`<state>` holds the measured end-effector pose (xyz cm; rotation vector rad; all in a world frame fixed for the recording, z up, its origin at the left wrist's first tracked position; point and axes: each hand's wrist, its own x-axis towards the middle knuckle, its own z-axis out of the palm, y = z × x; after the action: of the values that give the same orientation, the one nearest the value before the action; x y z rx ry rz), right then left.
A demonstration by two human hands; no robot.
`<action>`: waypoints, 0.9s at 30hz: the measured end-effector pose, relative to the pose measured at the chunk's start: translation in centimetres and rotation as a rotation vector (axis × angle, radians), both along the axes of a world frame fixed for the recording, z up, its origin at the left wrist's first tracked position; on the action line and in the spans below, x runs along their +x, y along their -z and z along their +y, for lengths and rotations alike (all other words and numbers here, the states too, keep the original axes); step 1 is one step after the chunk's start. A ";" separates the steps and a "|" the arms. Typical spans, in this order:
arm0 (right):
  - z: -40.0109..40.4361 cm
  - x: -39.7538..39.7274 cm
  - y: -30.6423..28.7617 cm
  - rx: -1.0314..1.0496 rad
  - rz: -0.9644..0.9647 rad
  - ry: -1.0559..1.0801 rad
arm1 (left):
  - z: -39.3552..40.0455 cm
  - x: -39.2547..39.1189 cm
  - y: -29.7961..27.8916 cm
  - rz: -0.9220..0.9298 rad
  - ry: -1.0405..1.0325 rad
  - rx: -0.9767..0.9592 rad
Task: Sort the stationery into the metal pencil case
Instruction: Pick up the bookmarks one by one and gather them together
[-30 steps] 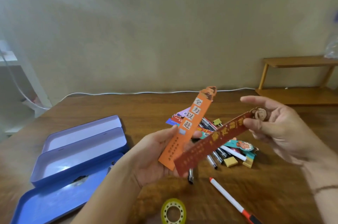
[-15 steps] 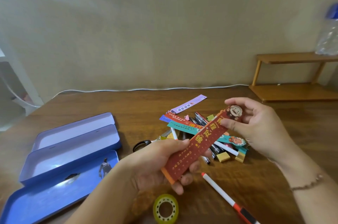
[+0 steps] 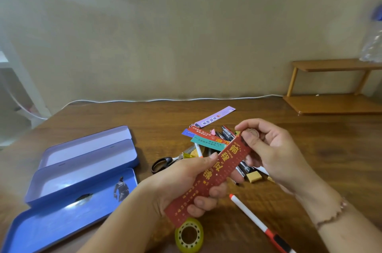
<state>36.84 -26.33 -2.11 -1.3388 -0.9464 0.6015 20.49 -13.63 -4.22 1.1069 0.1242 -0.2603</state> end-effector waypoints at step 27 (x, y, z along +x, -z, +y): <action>-0.3 5.4 1.8 -0.979 -0.786 0.450 | 1.8 0.3 -0.8 0.027 -0.663 -0.291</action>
<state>42.19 -26.64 -3.94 -2.7021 -0.9183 0.1386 20.76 -11.82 -3.46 0.7229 0.4518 0.2947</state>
